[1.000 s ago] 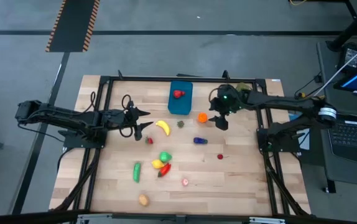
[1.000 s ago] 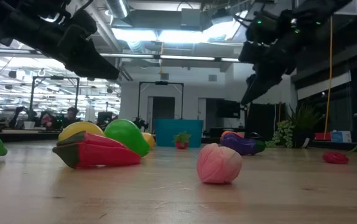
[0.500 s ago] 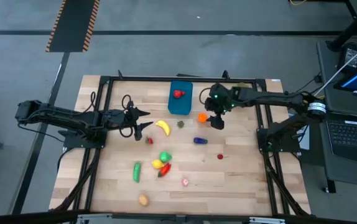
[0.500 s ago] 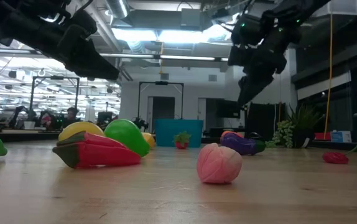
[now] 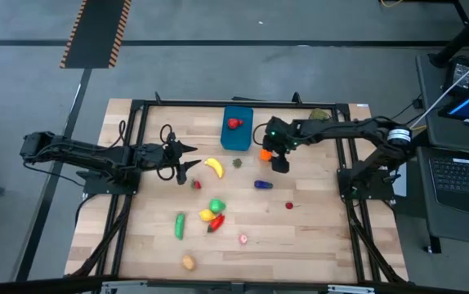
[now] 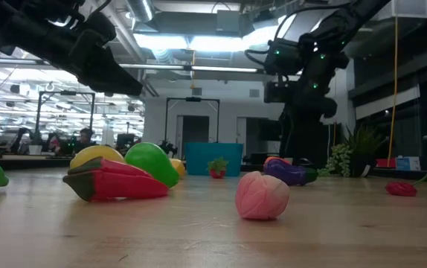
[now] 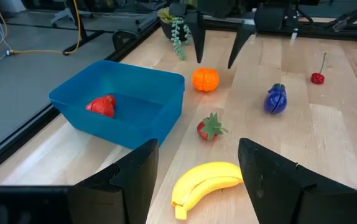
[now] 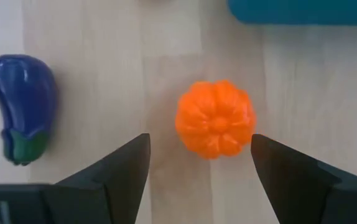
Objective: Pick and placing Produce into tupperware
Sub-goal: Put the tangerine into the blue bin
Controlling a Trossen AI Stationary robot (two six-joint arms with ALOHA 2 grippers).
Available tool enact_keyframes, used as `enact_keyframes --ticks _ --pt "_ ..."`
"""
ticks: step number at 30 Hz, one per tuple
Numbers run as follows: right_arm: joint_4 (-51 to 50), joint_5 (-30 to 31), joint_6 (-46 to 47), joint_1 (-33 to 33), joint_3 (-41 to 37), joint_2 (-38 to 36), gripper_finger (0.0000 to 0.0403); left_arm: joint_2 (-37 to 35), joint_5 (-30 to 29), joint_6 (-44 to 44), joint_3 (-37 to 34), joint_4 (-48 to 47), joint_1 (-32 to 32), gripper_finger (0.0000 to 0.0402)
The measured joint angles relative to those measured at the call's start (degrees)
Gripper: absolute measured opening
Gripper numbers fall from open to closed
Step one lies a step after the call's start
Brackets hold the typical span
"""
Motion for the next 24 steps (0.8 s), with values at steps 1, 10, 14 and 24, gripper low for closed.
enact_keyframes --ticks 1,10,14,24 --pt "0.2 -0.02 -0.02 0.0 0.0 0.26 0.0278 0.0 0.0 0.0 0.0 0.0 0.0 0.0214" --pt "1.81 -0.07 -0.68 0.0 -0.01 1.97 0.0278 0.0 -0.01 0.0 0.0 0.01 0.0 0.0214" --pt "3.64 -0.09 -1.37 0.0 -0.03 2.07 0.0278 0.0 0.0 0.0 0.0 0.0 0.0 0.0214" --pt "4.55 -0.09 -1.37 0.0 -0.03 2.95 0.0278 0.0 0.0 0.0 0.0 0.0 0.0 0.0214"
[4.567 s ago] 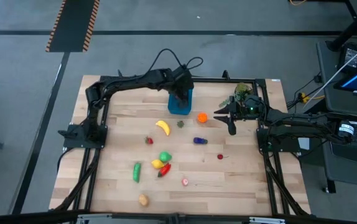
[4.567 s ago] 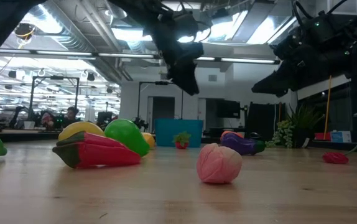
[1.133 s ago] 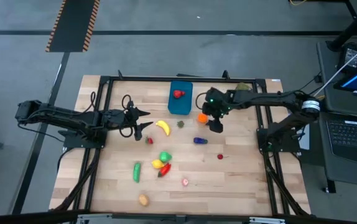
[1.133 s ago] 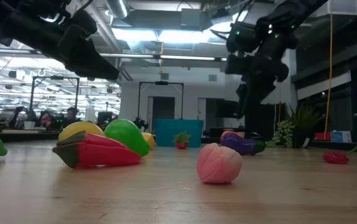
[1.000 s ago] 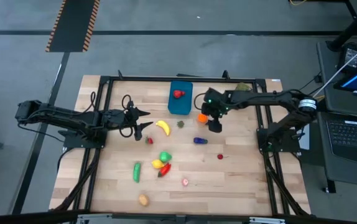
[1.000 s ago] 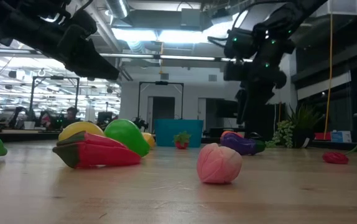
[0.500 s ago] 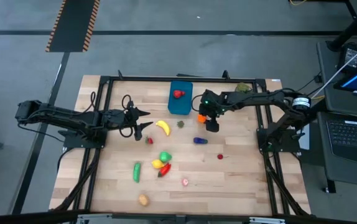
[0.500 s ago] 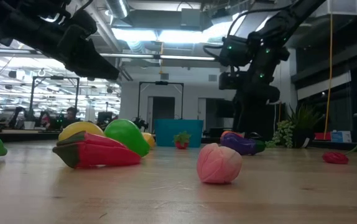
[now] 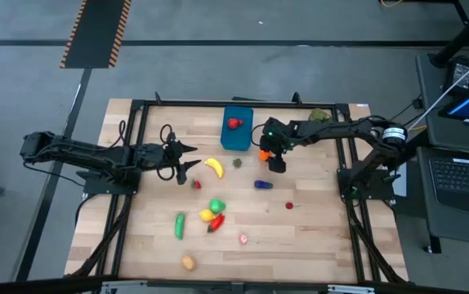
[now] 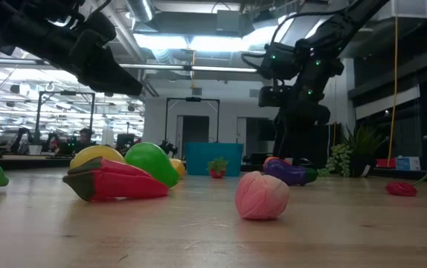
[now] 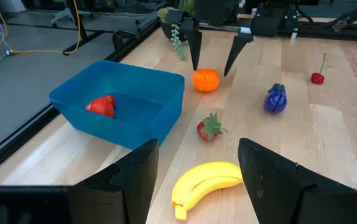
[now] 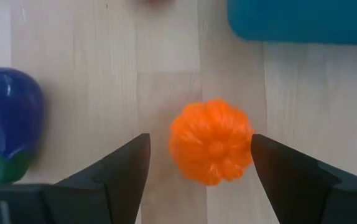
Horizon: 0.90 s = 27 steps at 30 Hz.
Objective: Pick and placing Produce into tupperware
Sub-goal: Put the tangerine into the blue bin
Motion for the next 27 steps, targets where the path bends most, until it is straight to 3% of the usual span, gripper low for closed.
enact_keyframes --ticks 9,27 --pt "0.71 0.01 -0.02 0.0 0.0 3.79 0.0278 0.0 -0.02 0.0 0.02 -1.07 0.0 0.0214" --pt "2.34 0.01 0.35 0.0 -0.02 4.66 0.0278 0.0 -0.02 0.0 0.02 -1.31 -0.01 0.0214"
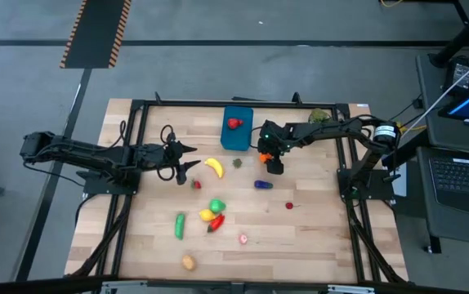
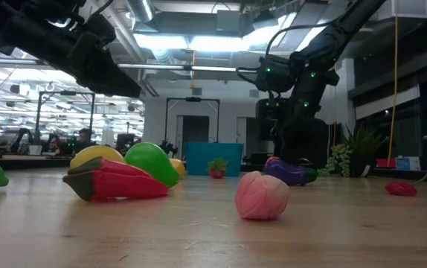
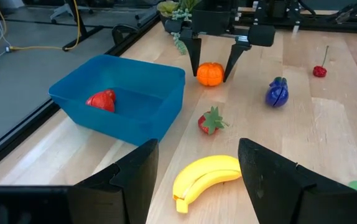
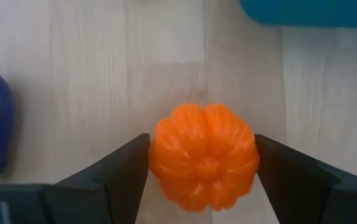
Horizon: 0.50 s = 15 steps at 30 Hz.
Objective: Pick and placing Produce into tupperware
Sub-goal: Put the tangerine into the blue bin
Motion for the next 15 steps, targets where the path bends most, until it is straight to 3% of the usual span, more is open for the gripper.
enact_keyframes --ticks 15 --pt "1.26 -0.02 1.25 0.0 -0.02 1.26 0.0264 0.0 0.0 0.01 0.0 -0.15 0.01 0.0214"
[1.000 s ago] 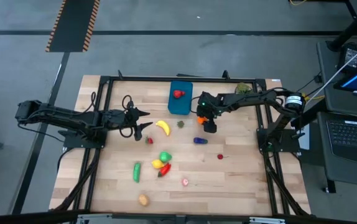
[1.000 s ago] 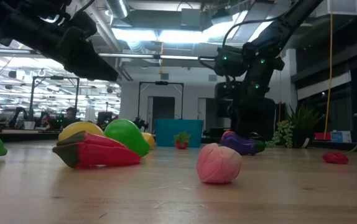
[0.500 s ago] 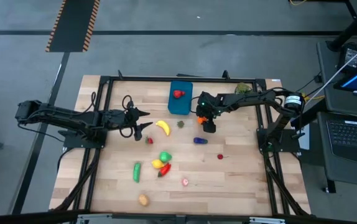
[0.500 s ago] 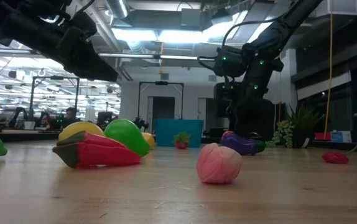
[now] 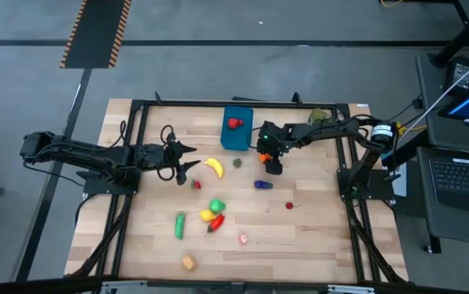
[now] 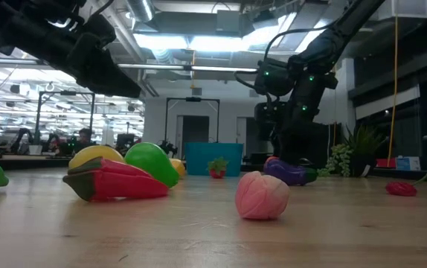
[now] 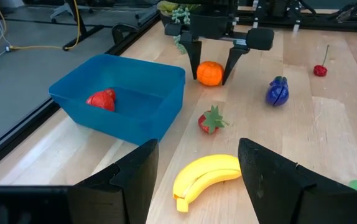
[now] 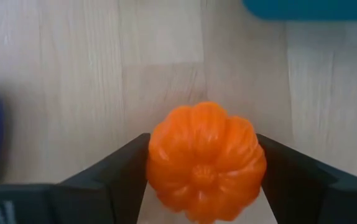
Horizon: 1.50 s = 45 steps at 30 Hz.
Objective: Pick and placing Produce into tupperware
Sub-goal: Put the tangerine into the blue bin
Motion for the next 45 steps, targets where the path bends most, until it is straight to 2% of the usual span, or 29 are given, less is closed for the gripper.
enact_keyframes --ticks 3,20,35,45 --pt "0.07 0.0 0.03 0.0 0.0 0.0 0.0251 0.0 0.0 -0.01 0.0 0.0 0.0 0.0214" --pt "-0.79 -0.25 2.01 -0.02 0.0 -0.94 0.0251 0.0 0.0 -0.01 0.0 0.02 -0.02 0.0214" --pt "-2.6 -0.46 3.14 -0.36 0.04 -12.24 0.0251 0.0 0.0 0.01 0.0 0.07 0.0 0.0214" --pt "-3.26 -0.44 3.1 -6.31 0.04 -19.45 0.0251 0.0 0.0 0.0 0.0 0.07 0.0 0.0214"
